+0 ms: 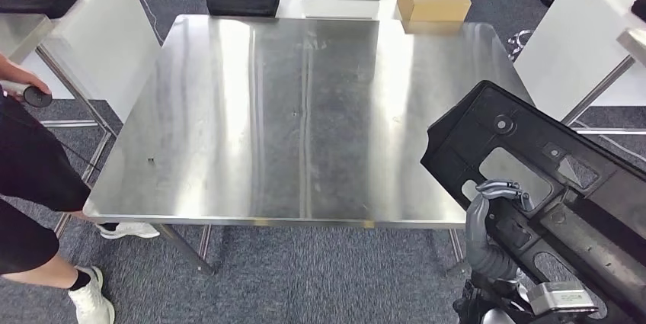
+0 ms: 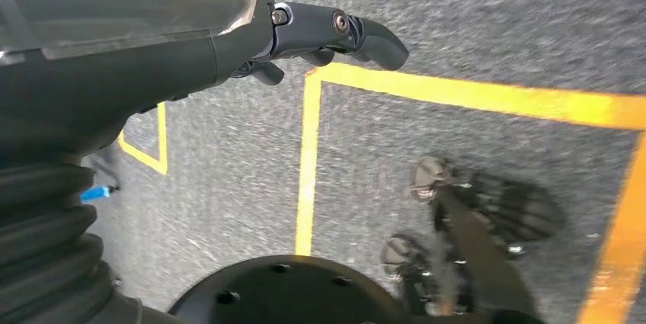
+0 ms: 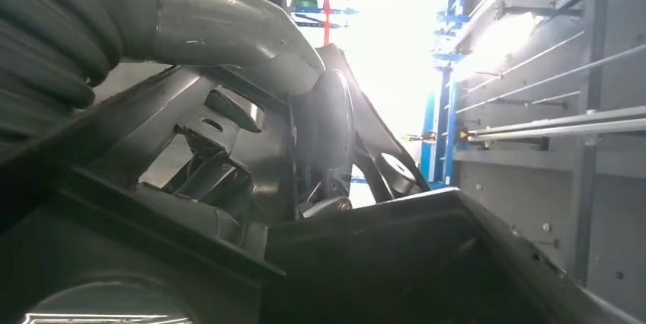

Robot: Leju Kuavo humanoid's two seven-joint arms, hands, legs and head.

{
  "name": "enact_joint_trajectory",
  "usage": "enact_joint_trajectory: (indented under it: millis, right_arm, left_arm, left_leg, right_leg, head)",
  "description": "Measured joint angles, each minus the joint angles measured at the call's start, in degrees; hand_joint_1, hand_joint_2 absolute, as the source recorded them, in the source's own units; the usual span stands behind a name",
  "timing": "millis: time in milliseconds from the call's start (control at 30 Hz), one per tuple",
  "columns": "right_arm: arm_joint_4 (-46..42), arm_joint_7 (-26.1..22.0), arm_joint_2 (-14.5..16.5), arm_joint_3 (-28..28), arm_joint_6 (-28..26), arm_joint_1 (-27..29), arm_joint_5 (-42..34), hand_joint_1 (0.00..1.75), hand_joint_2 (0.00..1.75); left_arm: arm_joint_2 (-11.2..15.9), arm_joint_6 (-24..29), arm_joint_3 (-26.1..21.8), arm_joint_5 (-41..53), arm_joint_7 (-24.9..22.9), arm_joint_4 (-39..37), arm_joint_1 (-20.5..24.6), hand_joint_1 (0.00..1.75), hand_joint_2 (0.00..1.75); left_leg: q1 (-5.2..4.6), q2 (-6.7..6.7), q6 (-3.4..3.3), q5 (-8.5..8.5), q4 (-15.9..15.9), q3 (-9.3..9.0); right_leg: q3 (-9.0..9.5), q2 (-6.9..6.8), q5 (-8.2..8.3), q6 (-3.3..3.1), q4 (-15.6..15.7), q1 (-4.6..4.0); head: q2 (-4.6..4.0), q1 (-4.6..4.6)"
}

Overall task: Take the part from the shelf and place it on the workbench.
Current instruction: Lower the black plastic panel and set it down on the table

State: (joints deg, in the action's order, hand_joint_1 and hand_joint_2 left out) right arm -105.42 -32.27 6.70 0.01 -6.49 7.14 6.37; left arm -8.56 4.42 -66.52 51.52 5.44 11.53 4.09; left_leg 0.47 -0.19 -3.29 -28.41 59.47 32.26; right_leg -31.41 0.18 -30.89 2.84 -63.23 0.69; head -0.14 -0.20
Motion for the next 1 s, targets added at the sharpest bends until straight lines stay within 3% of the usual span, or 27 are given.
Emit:
enact_joint_trajectory:
  millis: [100,167,200,267,333,400,467,533,700,867,1000]
  right_arm:
    - [-0.01,0.14,0.02,0.01,0.36,-0.2,0.18,1.75,1.75]
    - [0.03,0.18,0.0,0.01,0.71,-0.08,0.24,1.75,1.75]
    - [0.06,0.17,-0.02,0.02,0.94,-0.06,0.24,1.75,1.75]
    - [0.15,0.09,-0.1,0.07,1.43,-0.08,0.25,1.75,1.75]
    - [0.41,-0.04,-0.19,0.33,1.91,-0.14,0.31,1.75,1.75]
    - [0.74,-0.2,-0.27,0.86,2.22,-0.23,0.6,1.75,1.75]
    - [1.24,-0.37,-0.4,1.78,2.32,-0.67,1.69,1.75,1.75]
    - [2.28,-0.43,-0.54,3.53,1.8,-1.65,4.02,1.75,1.75]
    - [6.23,0.16,-0.69,9.41,-0.6,-4.56,7.58,1.75,1.75]
    - [12.0,2.34,-0.92,15.32,0.03,-9.33,8.25,1.75,1.75]
    - [19.85,3.41,-0.84,20.46,0.35,-15.84,6.93,1.75,1.75]
  left_arm:
    - [-0.04,0.02,-0.02,0.02,0.1,0.01,0.12,0.0,1.75]
    - [-0.07,0.13,-0.01,0.15,0.18,0.0,0.06,0.0,1.75]
    - [-0.09,0.26,0.0,0.33,0.22,0.0,0.03,0.0,1.75]
    - [-0.19,0.72,0.01,0.73,0.27,0.01,0.02,0.0,1.75]
    - [-0.28,1.13,0.02,1.06,0.27,0.01,0.06,0.0,1.75]
    - [-0.31,1.32,0.03,1.41,0.27,0.01,0.02,0.0,1.75]
    - [-0.29,1.38,0.05,1.86,0.27,0.01,-0.02,0.0,1.75]
    - [-0.26,1.3,0.11,2.33,0.27,0.01,0.14,0.0,1.75]
    - [-0.13,1.14,0.21,3.01,0.28,0.01,0.42,0.0,1.75]
    - [-0.09,1.14,0.22,3.19,0.25,0.01,0.6,0.0,1.75]
    - [-0.09,1.12,0.27,3.92,0.21,0.01,0.72,0.0,1.75]
  left_leg:
    - [-0.08,-0.09,-0.49,-0.48,-0.06,-0.41]
    - [-0.13,-0.25,-0.49,-0.88,-0.03,-0.79]
    - [-0.13,-0.35,-0.41,-1.15,-0.04,-1.13]
    - [-0.13,-0.45,-0.15,-1.76,-0.08,-1.71]
    - [-0.23,-0.48,0.39,-2.38,-0.23,-2.07]
    - [-0.46,-0.36,0.66,-2.66,-0.31,-2.28]
    - [-0.6,-0.14,0.02,-2.69,-0.52,-2.49]
    - [-0.6,-0.03,-0.49,-2.71,-1.07,-2.75]
    - [-0.6,0.01,-0.22,-2.84,-2.17,-3.51]
    - [-0.39,0.06,1.13,-2.7,-2.45,-3.69]
    - [-0.36,0.09,1.62,-2.54,-2.47,-3.74]
  right_leg:
    - [-6.75,-0.03,-3.1,-0.2,-9.62,0.04]
    - [-8.9,-0.03,-2.68,0.15,-10.77,0.04]
    - [-8.56,-0.04,-1.19,0.48,-8.61,0.04]
    - [-6.39,-0.08,3.12,0.97,-1.43,-0.01]
    - [-4.87,-0.27,4.95,0.14,3.43,-0.43]
    - [-4.46,-0.34,5.31,-0.75,4.17,-0.57]
    - [-4.1,-0.16,6.45,-0.54,4.54,-0.34]
    - [-4.06,-0.02,6.32,-0.6,4.58,-0.37]
    - [-3.78,0.03,5.87,-1.26,4.62,-0.41]
    - [-3.66,0.11,5.86,-1.39,4.6,-0.59]
    - [-3.61,0.12,5.97,-1.57,4.58,-0.65]
  head:
    - [0.01,0.3]
    - [0.01,0.3]
    - [0.01,0.31]
    - [0.01,0.37]
    - [0.01,0.42]
    - [0.01,0.38]
    - [0.01,0.31]
    - [0.01,0.26]
    - [0.01,0.27]
    - [0.01,0.28]
    - [0.01,0.3]
